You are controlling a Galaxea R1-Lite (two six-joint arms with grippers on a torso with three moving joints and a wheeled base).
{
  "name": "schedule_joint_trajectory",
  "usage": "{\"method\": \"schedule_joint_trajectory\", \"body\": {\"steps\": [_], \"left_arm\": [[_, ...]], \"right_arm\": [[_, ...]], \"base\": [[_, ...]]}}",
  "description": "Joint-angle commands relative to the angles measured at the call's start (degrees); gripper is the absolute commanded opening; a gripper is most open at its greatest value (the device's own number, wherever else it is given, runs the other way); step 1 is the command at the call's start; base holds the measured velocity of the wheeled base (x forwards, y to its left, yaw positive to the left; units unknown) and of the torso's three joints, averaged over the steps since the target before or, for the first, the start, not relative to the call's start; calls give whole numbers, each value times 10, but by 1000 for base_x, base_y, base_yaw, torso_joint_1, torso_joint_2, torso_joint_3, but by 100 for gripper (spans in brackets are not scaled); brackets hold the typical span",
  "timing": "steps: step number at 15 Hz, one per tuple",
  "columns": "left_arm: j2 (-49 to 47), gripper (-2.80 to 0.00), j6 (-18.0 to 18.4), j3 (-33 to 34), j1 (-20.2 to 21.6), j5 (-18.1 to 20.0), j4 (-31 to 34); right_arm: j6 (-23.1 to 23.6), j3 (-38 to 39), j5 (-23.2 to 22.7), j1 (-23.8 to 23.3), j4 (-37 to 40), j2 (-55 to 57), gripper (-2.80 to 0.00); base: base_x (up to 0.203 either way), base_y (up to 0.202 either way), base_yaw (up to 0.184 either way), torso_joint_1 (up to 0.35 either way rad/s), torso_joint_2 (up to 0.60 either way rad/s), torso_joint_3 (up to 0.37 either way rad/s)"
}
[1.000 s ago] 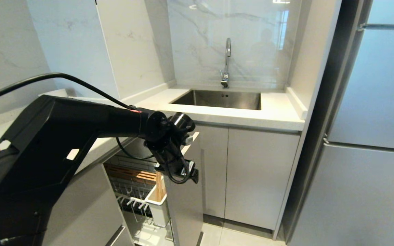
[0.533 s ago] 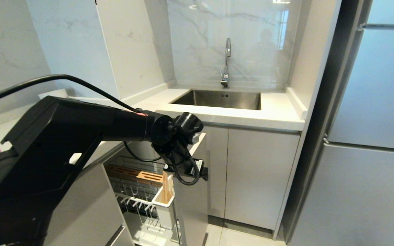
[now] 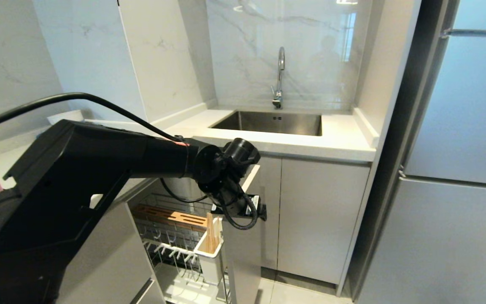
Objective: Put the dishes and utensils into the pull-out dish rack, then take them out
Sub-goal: Open the cupboard
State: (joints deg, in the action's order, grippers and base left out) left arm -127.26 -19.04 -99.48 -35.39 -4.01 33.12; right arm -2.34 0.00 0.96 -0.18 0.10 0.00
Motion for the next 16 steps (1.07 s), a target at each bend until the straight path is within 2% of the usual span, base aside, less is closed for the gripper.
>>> {"method": "schedule_joint_trajectory", "body": {"steps": [1, 15, 16], "left_arm": [[2, 0, -6, 0, -7, 0, 2], [8, 0, -41, 0, -60, 2, 5], [8, 0, -51, -1, -64, 9, 6]], "right_arm": [[0, 1, 0, 0, 0, 0, -280], [0, 1, 0, 0, 0, 0, -280], [0, 1, 0, 0, 0, 0, -280]], "base": [[0, 0, 0, 0, 0, 0], [0, 0, 0, 0, 0, 0], [0, 0, 0, 0, 0, 0]]}}
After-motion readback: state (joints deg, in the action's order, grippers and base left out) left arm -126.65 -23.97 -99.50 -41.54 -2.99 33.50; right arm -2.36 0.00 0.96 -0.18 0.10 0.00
